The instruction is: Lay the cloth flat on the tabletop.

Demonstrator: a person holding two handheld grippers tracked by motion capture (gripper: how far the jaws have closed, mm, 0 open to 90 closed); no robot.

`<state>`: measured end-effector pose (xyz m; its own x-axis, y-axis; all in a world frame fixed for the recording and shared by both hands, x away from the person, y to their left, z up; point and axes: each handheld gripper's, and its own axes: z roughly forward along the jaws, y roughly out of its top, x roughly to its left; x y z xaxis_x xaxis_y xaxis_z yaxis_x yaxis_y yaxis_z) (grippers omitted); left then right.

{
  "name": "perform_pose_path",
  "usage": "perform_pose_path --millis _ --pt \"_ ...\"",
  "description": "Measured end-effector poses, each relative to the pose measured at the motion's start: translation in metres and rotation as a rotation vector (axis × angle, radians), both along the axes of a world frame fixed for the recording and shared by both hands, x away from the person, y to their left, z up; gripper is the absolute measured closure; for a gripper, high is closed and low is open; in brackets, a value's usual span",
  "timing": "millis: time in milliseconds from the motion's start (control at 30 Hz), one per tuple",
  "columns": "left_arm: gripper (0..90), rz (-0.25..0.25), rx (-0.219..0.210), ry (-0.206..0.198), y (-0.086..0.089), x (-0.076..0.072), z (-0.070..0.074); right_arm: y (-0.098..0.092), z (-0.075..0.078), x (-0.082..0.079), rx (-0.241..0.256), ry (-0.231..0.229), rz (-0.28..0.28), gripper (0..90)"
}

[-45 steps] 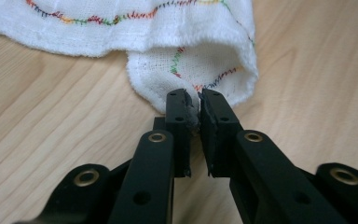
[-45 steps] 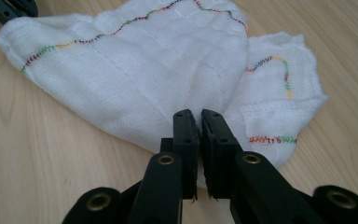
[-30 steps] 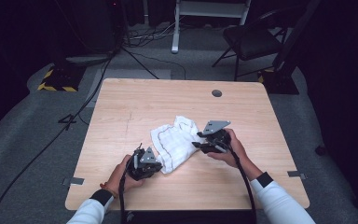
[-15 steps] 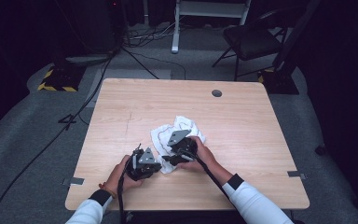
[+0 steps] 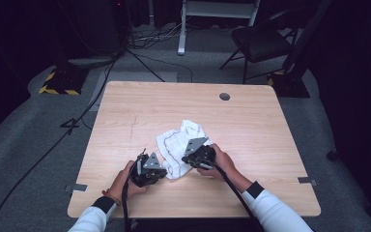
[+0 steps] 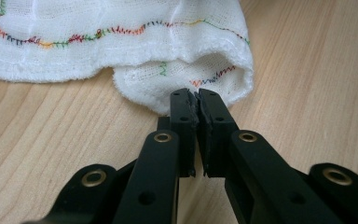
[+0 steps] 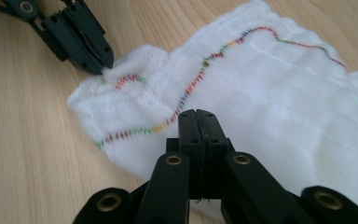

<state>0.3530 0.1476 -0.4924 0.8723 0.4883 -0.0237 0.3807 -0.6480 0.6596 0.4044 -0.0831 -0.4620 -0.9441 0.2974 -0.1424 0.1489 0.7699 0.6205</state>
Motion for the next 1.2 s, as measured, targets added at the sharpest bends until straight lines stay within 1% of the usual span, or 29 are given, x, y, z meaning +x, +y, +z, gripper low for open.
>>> perform_pose_path --millis 33,67,167,200,233,267,333,433,467,500,533,567,600,633,667,700,733,767,833,867,900,933,967,1000,1067,1100,1133,1167,1200 --pt "85.1 0.001 -0.002 0.001 0.0 0.0 0.0 -0.01 0.004 -0.002 0.023 -0.001 -0.011 90.0" --pt "85.1 0.003 0.001 -0.002 -0.001 -0.001 0.0 -0.013 0.004 -0.003 0.031 -0.009 -0.012 87.5" --pt "85.2 -0.007 -0.004 0.001 -0.002 -0.001 0.0 -0.01 0.003 -0.004 0.061 -0.008 -0.02 71.7" --pt "85.2 -0.011 -0.001 0.003 -0.003 -0.002 0.0 -0.01 0.003 -0.004 0.061 -0.008 -0.02 71.7" --pt "85.2 -0.015 -0.003 0.004 -0.003 -0.003 0.0 -0.006 0.002 -0.005 0.058 0.0 -0.002 67.1" --pt "85.2 -0.022 -0.007 0.004 -0.004 -0.005 0.0 0.004 0.0 -0.006 0.061 -0.011 0.011 63.7" --pt "85.2 -0.023 -0.009 0.006 -0.004 -0.005 0.0 0.007 -0.001 -0.005 0.071 -0.01 0.01 62.2" --pt "85.3 -0.023 -0.015 0.011 -0.004 -0.005 -0.001 0.019 -0.002 0.0 0.086 -0.001 0.0 56.7" --pt "85.3 -0.028 -0.011 0.006 -0.004 -0.006 0.0 0.027 -0.004 0.004 0.092 0.017 -0.002 53.7" --pt "85.3 -0.028 -0.011 0.006 -0.004 -0.006 0.0 0.033 -0.005 0.006 0.082 0.021 -0.003 50.2" --pt "85.3 -0.028 -0.01 0.004 -0.004 -0.006 0.0 0.033 -0.005 0.006 0.082 0.021 -0.003 50.2" --pt "85.3 -0.028 -0.008 0.002 -0.005 -0.007 0.0 0.042 -0.008 0.008 0.057 0.035 0.003 49.7" --pt "85.3 -0.029 -0.007 0.002 -0.005 -0.007 0.0 0.042 -0.008 0.008 0.057 0.035 0.003 49.7" --pt "85.3 -0.03 -0.005 0.0 -0.005 -0.007 0.0 0.045 -0.009 0.009 0.038 0.035 -0.006 49.8" --pt "85.3 -0.032 -0.001 -0.003 -0.005 -0.007 0.0 0.051 -0.014 0.012 -0.009 0.031 -0.026 52.0" --pt "85.3 -0.032 -0.001 -0.003 -0.005 -0.007 0.0 0.051 -0.014 0.012 -0.009 0.031 -0.026 52.0" --pt "85.3 -0.035 -0.002 -0.004 -0.005 -0.006 0.0 0.053 -0.017 0.013 -0.018 0.039 -0.032 53.9" --pt "85.3 -0.034 -0.005 -0.001 -0.004 -0.006 0.0 0.054 -0.018 0.015 -0.012 0.062 -0.028 62.6" --pt "85.3 -0.033 -0.007 0.003 -0.004 -0.005 0.0 0.054 -0.018 0.014 -0.015 0.06 -0.018 72.5" --pt "85.4 -0.033 -0.007 0.003 -0.004 -0.005 0.0 0.054 -0.018 0.014 -0.015 0.06 -0.018 72.5" --pt "85.4 -0.033 -0.008 0.004 -0.004 -0.005 0.0 0.053 -0.016 0.012 -0.024 0.046 -0.019 81.0" --pt "85.4 -0.033 -0.008 0.004 -0.004 -0.005 0.0 0.052 -0.015 0.011 -0.021 0.045 -0.021 83.0" --pt "85.4 -0.031 -0.009 0.004 -0.004 -0.005 -0.001 0.052 -0.015 0.011 -0.021 0.045 -0.021 83.0" --pt "85.4 -0.03 -0.01 0.005 -0.004 -0.005 -0.001 0.046 -0.011 0.01 0.005 0.034 -0.027 84.9" --pt "85.4 -0.03 -0.012 0.007 -0.004 -0.005 -0.001 0.04 -0.007 0.008 0.037 0.037 -0.04 87.7" --pt "85.4 -0.03 -0.012 0.007 -0.004 -0.005 -0.001 0.04 -0.007 0.008 0.037 0.037 -0.04 87.7" --pt "85.4 -0.029 -0.011 0.007 -0.004 -0.005 0.0 0.037 -0.005 0.006 0.045 0.024 -0.042 88.4" --pt "85.4 -0.029 -0.01 0.007 -0.004 -0.005 0.0 0.032 -0.002 0.003 0.034 0.003 -0.034 89.0" --pt "85.4 -0.029 -0.007 0.006 -0.005 -0.005 0.0 0.031 -0.002 0.003 0.037 0.002 -0.037 89.2"
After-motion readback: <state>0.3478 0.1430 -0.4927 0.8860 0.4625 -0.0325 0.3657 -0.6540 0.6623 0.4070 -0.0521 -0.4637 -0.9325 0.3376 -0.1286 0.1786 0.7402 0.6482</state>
